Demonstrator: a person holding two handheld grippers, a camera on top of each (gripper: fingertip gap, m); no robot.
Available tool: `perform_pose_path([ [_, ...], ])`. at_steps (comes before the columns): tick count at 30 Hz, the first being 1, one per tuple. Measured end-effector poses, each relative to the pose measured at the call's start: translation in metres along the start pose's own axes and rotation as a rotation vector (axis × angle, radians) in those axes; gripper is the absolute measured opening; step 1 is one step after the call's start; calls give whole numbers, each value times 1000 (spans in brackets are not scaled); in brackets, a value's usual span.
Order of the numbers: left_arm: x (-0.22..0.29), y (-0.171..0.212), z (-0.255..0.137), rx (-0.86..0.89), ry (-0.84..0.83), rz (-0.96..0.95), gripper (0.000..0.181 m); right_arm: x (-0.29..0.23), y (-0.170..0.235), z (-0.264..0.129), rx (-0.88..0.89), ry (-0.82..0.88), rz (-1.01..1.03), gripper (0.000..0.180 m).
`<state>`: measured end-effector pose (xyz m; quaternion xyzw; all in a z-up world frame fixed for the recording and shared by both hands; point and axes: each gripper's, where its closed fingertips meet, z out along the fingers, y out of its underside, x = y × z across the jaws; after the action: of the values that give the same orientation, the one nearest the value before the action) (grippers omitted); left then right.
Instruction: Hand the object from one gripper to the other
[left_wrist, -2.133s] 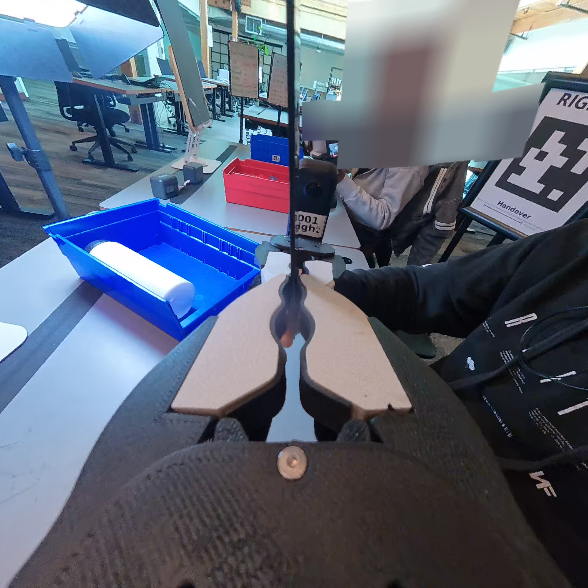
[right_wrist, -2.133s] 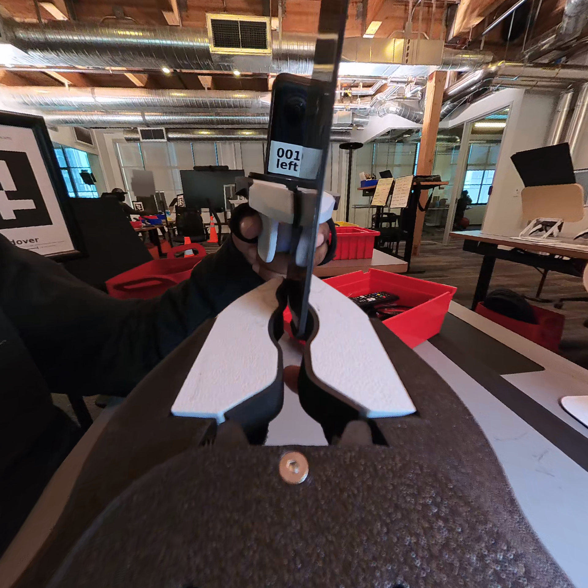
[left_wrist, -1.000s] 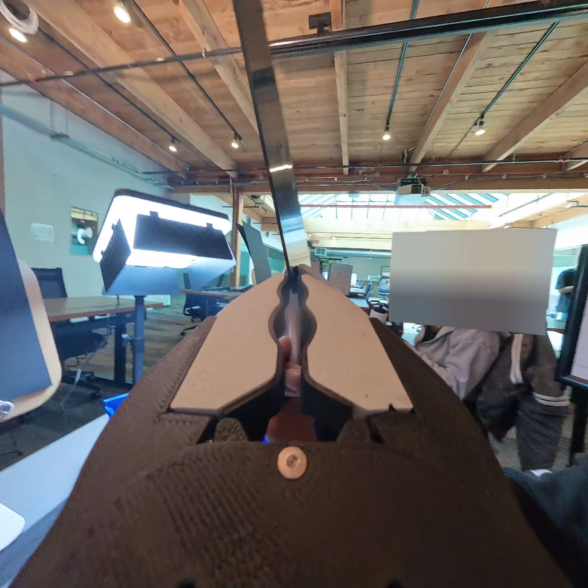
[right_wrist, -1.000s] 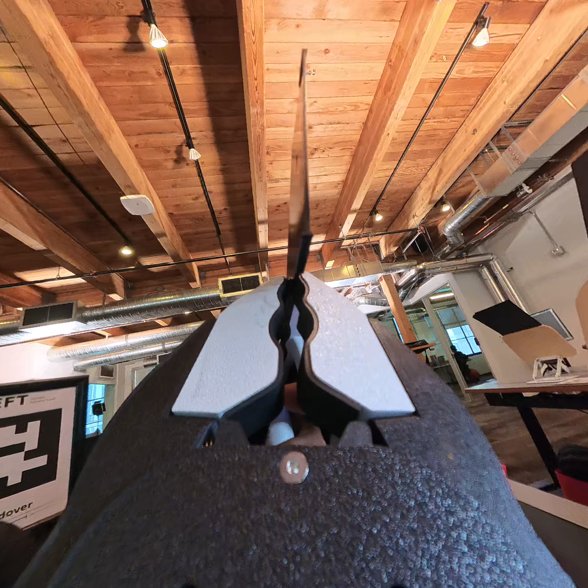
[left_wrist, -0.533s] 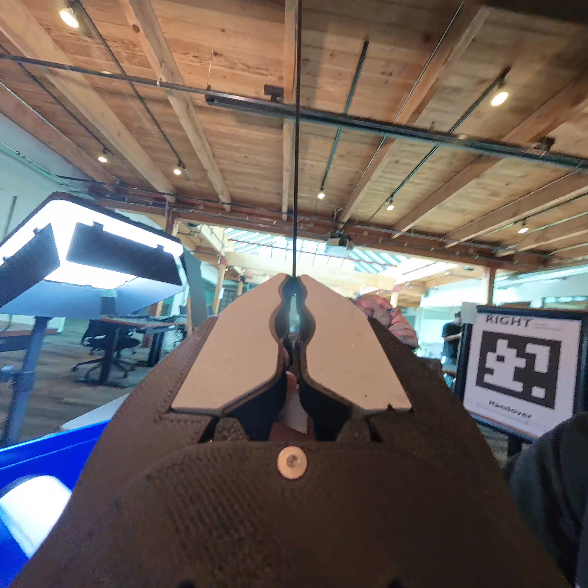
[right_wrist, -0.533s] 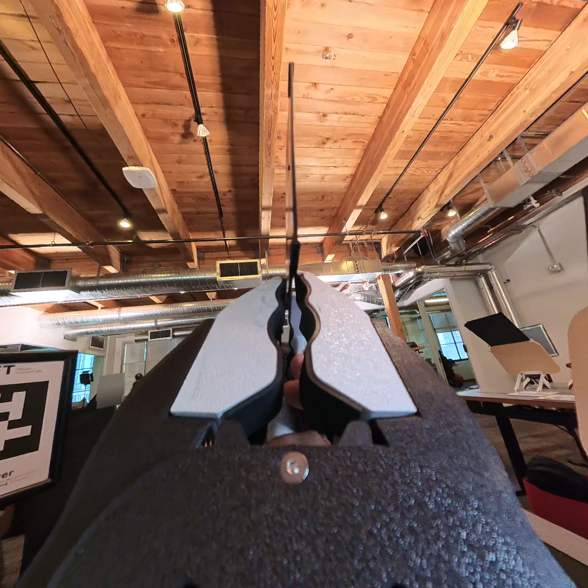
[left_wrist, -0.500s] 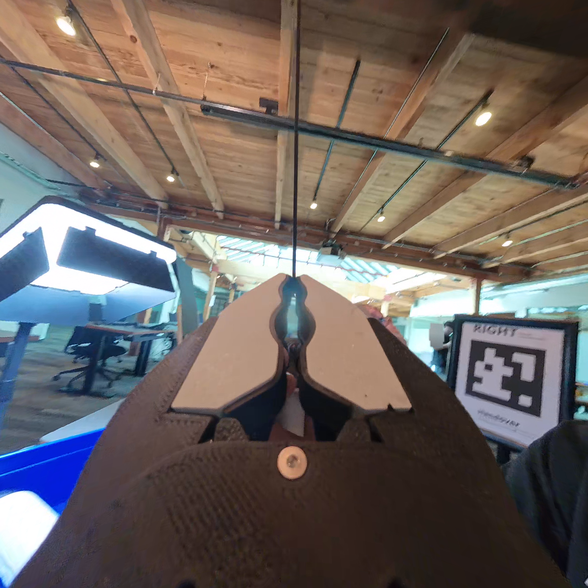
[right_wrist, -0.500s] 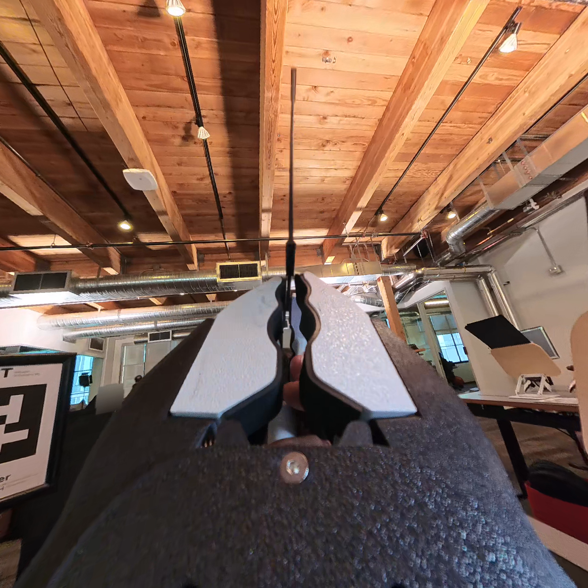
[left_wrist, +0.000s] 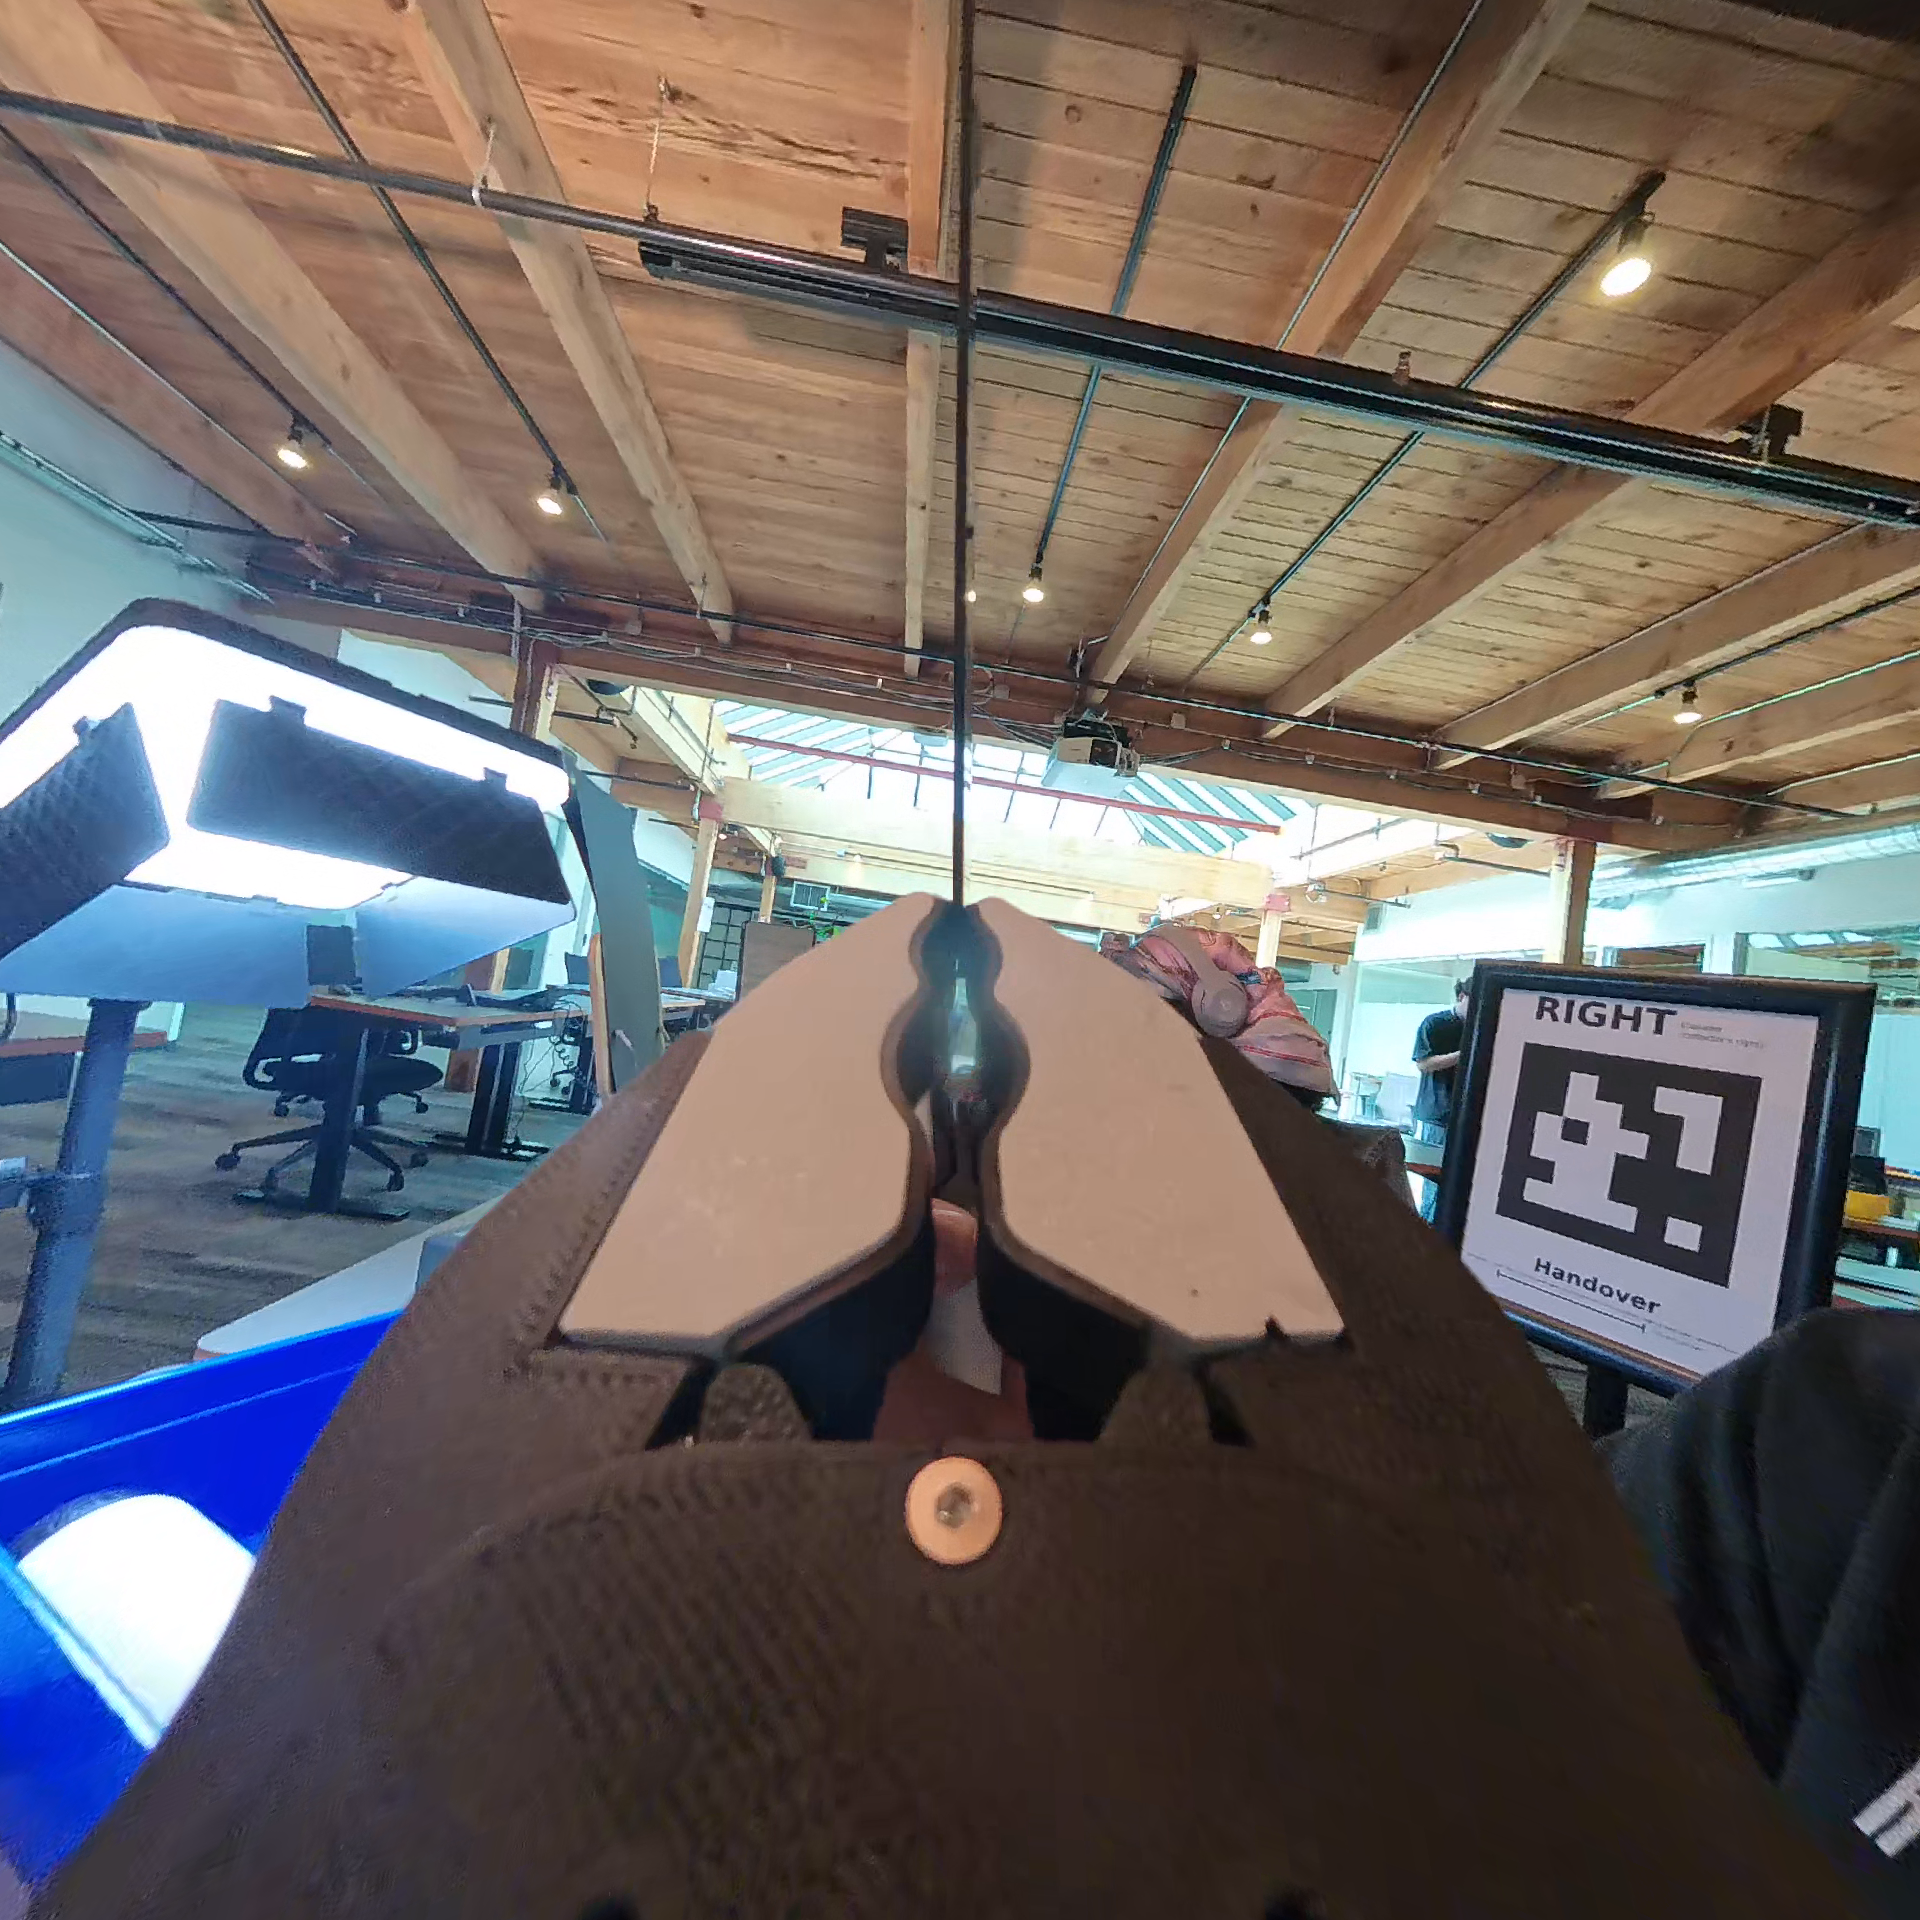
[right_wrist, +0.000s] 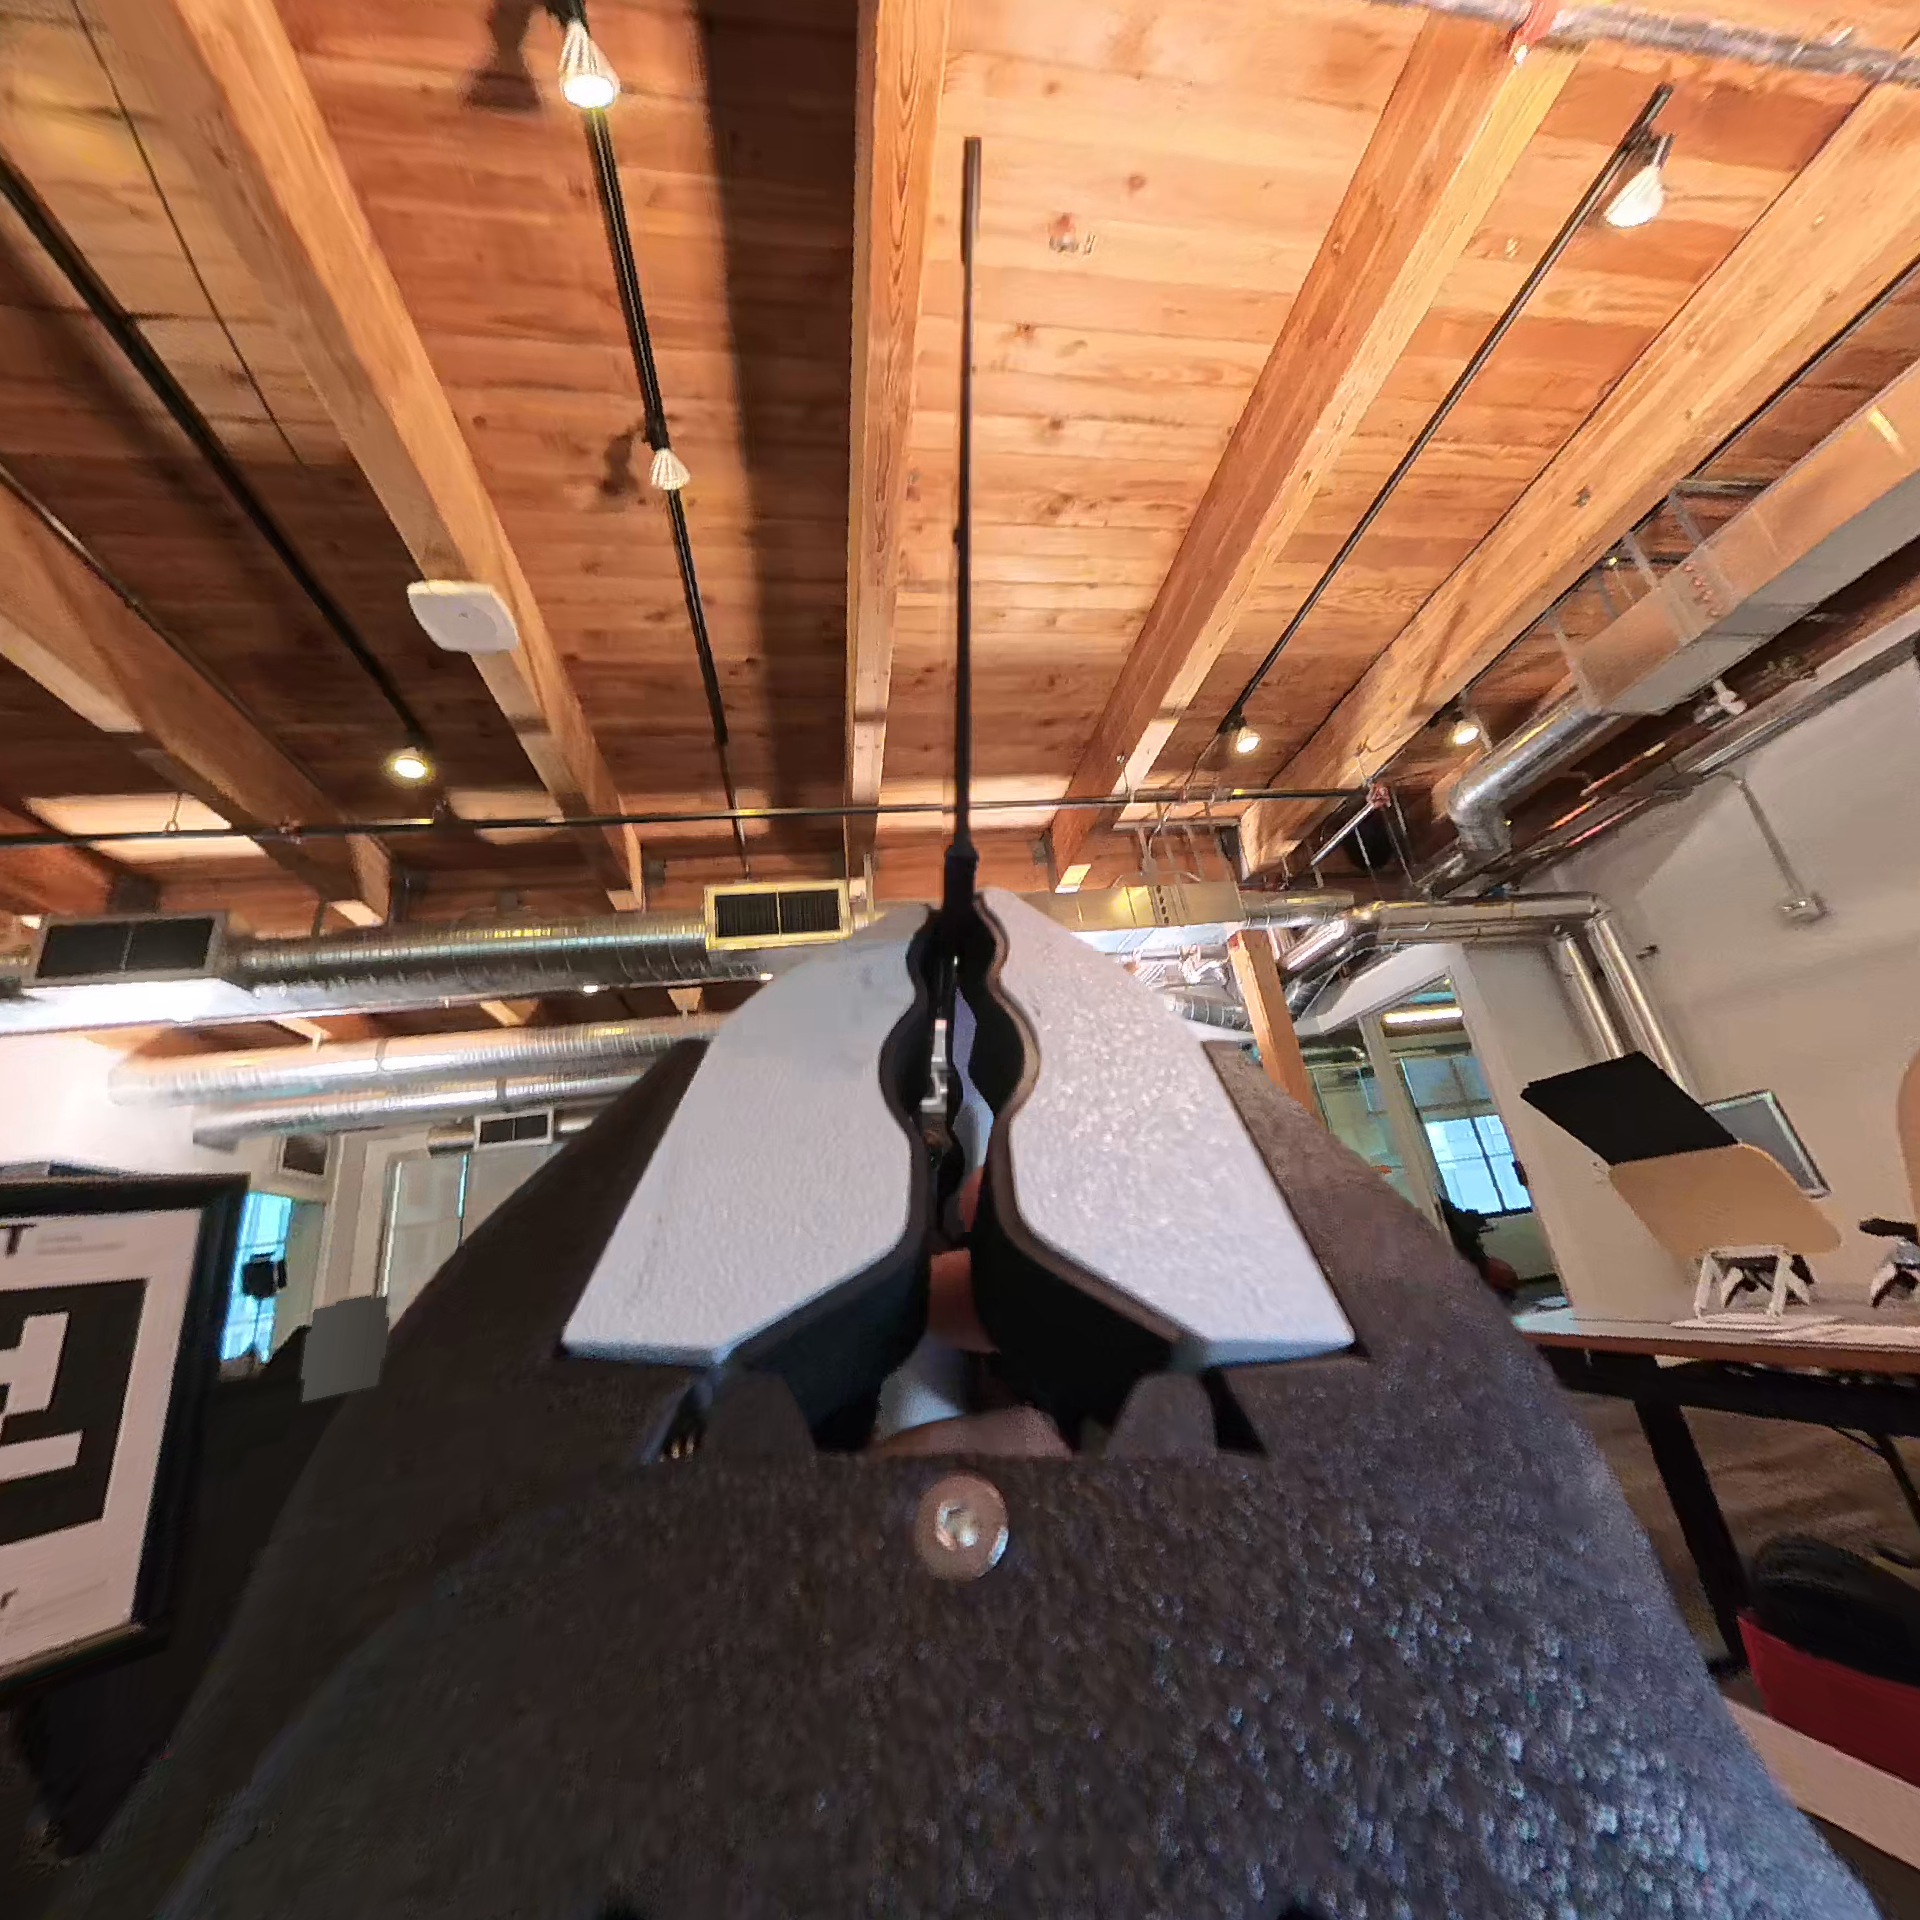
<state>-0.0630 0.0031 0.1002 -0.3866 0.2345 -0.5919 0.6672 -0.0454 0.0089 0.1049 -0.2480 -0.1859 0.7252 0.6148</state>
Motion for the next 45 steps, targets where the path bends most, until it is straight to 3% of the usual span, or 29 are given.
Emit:
perform_pose_path([
  [8,4,0,-7,158,-52,37,10,2,3,-4,36,15,64,2],
  [10,1,1,-8,152,-76,77,19,8,3,-7,56,39,70,2],
  [14,-5,11,-7,78,-97,74,20,9,15,-6,2,10,66,2],
  [18,-12,8,-14,61,-124,77,3,11,26,-4,-57,11,53,3],
  [22,-12,3,-19,34,-112,51,2,12,33,-3,-141,6,26,5],
  [28,-8,-19,-31,51,-78,55,2,12,11,-5,-153,-1,-69,14],
  [33,-8,-13,-29,28,-58,16,1,9,23,-3,-216,-14,-63,5],
  [39,-7,-13,-26,112,-66,16,2,4,23,-2,-169,-31,-29,4],
  [42,-3,4,-16,66,-49,14,15,1,24,-2,-154,-40,-32,4],
  [45,-3,7,-14,63,-66,42,3,0,31,-2,-169,-46,-27,4],
])
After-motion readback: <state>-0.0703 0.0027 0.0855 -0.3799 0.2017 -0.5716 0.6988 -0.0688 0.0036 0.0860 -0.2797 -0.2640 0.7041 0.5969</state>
